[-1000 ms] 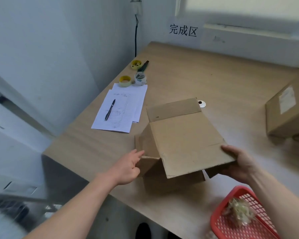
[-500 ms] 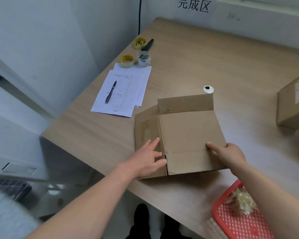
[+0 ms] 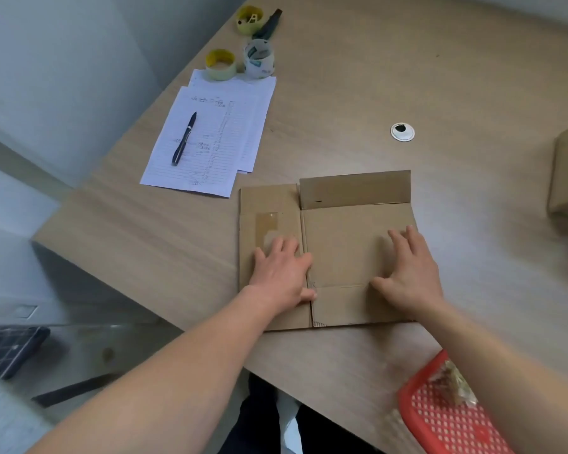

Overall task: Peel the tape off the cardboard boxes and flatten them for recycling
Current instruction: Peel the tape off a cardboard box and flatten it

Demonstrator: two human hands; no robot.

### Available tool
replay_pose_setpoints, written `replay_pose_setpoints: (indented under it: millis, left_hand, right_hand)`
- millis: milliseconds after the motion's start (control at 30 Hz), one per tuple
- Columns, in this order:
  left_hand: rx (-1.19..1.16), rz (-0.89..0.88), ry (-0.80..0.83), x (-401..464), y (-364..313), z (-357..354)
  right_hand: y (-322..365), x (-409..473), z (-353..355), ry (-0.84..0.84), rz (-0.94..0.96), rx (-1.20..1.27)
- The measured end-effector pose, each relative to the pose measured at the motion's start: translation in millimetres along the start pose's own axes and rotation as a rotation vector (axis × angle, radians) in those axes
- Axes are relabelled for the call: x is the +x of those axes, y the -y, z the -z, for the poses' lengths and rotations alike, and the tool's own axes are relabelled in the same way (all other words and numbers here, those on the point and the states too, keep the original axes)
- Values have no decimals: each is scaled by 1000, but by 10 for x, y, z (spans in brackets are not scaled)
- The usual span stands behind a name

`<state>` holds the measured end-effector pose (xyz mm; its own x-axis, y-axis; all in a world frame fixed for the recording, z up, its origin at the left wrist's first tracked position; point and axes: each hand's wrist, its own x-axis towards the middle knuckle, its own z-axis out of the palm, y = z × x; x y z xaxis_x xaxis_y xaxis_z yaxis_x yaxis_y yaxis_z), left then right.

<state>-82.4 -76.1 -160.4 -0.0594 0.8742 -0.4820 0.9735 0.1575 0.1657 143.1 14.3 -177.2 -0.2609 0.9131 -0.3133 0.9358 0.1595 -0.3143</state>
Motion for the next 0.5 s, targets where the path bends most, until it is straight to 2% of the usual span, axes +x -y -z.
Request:
replay_pose_setpoints:
  millis: [100, 200, 333, 500]
  left_hand:
    - [1, -3, 51, 168, 38, 1]
    - [25, -1, 74, 308, 83, 10]
    - [92, 8, 115, 451, 97, 3]
    - [172, 9, 129, 568, 76, 33]
  right_hand:
    - [32, 198, -47, 20, 167, -118]
    - [108, 442, -36, 29, 252, -192]
    - [212, 737, -84, 68, 301, -264]
    - [271, 921, -99, -32, 315, -354]
